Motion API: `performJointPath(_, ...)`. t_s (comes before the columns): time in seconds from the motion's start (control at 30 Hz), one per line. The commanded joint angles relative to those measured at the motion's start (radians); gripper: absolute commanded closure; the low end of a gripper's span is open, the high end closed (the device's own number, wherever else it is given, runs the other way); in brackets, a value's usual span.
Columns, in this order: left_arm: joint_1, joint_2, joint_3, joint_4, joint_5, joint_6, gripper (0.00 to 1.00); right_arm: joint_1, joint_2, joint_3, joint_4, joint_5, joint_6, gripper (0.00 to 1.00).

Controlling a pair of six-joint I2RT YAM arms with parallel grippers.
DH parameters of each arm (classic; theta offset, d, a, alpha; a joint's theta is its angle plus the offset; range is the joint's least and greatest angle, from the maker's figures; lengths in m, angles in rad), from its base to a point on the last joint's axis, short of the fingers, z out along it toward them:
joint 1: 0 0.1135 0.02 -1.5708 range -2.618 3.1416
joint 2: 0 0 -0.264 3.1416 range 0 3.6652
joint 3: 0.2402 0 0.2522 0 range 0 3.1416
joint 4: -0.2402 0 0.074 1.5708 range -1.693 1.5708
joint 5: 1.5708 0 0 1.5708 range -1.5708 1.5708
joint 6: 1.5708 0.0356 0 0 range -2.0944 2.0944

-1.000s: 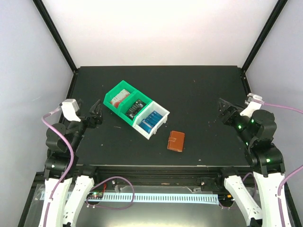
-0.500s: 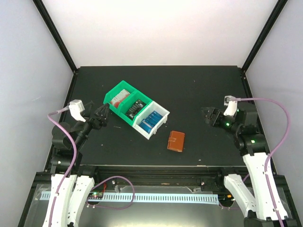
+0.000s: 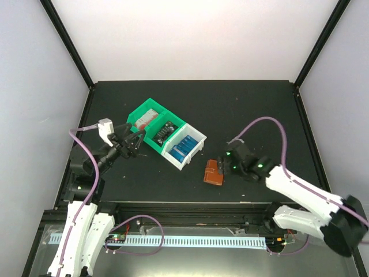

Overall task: Put the credit cards into the card holder
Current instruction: Pick up the card holder from the center of the board.

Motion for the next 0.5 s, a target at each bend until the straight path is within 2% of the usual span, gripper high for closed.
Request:
performJointPath(0.0, -0.006, 0.008, 0.01, 0.078, 0.053, -0.02, 0.01, 0.193, 0.192, 0.085, 0.001, 0.279, 0.095, 0.16)
performJointPath(0.13, -0.009, 0.002, 0.007, 0.074, 0.035, -0.02, 0.01, 0.338, 0.41, 0.212, -0.06, 0.403, 0.15, 0.15)
performJointPath(0.3, -0.01, -0.004, 0.009, 0.04, -0.031, -0.026, 0.01, 0.463, 0.67, 0.369, -0.169, 0.498, 0.218, 0.18)
performJointPath(0.47, -0.01, -0.004, 0.014, -0.001, -0.082, -0.01, 0.01, 0.535, 0.817, 0.443, -0.25, 0.545, 0.287, 0.25)
